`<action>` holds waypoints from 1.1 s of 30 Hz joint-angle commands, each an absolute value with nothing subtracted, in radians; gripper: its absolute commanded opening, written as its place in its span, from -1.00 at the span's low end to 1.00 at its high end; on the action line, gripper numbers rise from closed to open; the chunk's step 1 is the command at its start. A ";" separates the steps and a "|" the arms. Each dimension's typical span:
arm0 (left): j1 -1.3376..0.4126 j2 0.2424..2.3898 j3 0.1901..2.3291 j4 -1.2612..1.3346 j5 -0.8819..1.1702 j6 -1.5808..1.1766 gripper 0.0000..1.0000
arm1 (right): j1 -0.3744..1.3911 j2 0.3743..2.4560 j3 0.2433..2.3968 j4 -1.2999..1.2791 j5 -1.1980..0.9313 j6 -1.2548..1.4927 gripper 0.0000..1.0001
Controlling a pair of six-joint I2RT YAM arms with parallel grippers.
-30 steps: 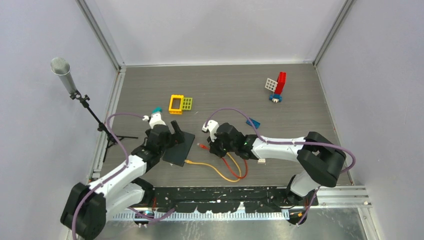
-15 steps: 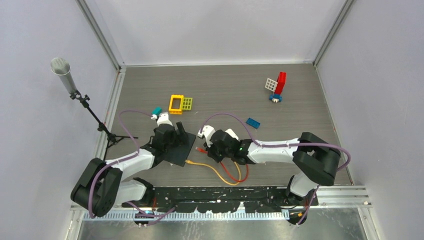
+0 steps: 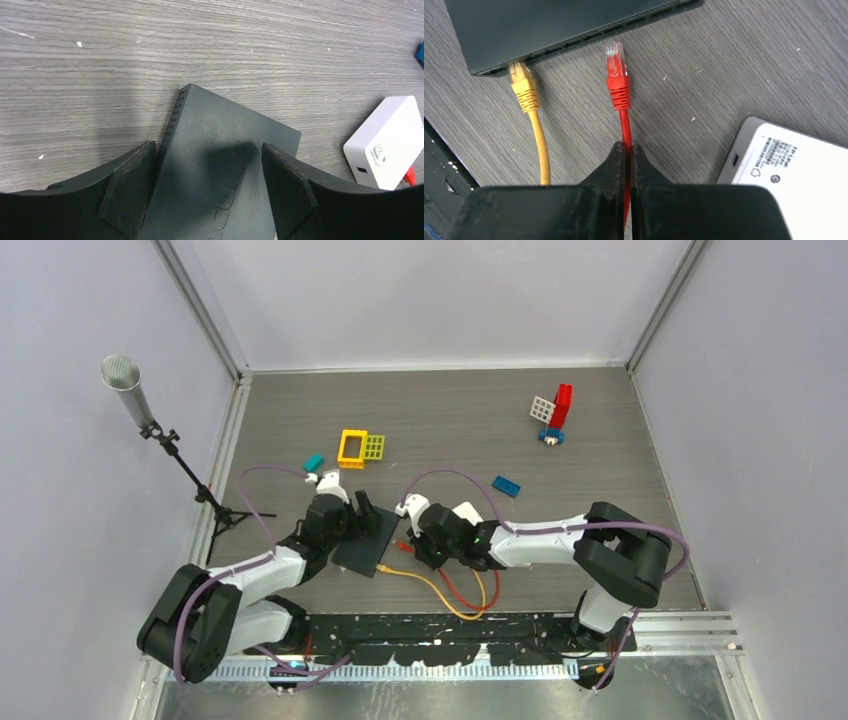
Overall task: Insert the plug into the switch port
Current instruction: Insert the connector into the switch port.
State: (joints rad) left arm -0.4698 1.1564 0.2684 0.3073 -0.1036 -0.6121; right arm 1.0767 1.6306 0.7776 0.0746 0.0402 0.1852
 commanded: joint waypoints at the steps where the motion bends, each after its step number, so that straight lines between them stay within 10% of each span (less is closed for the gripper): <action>1: -0.469 1.187 0.262 0.378 -0.036 -0.580 0.56 | 1.090 1.641 0.794 0.101 0.042 0.224 -0.99; 33: -0.469 1.226 0.265 0.406 -0.005 -0.571 0.49 | 1.111 1.615 0.806 0.114 0.133 0.243 -0.99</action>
State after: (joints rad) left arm -0.4690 1.2137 0.2684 0.3931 -0.0383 -0.5724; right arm 1.1072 1.6451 0.7780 0.0750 0.0830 0.2241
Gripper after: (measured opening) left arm 0.751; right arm 0.044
